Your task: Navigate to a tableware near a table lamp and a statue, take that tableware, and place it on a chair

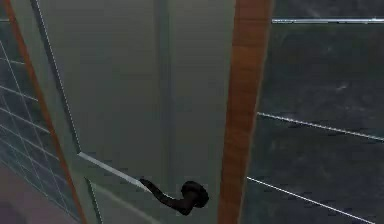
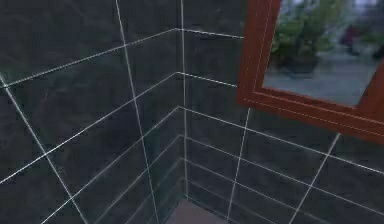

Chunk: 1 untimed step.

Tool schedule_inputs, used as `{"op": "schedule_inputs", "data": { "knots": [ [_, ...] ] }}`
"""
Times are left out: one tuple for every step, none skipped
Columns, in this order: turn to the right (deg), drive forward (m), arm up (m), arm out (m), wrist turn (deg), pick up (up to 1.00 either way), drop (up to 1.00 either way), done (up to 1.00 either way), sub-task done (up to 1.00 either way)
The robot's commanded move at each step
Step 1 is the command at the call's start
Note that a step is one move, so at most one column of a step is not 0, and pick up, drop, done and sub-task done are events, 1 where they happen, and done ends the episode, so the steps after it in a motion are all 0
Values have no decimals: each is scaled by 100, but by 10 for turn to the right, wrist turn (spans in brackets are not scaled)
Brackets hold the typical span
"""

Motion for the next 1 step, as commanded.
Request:
{"op": "schedule_inputs", "data": {
  "knots": [
    [-450,0,0,0,0,0,0,0,0]
  ]
}}
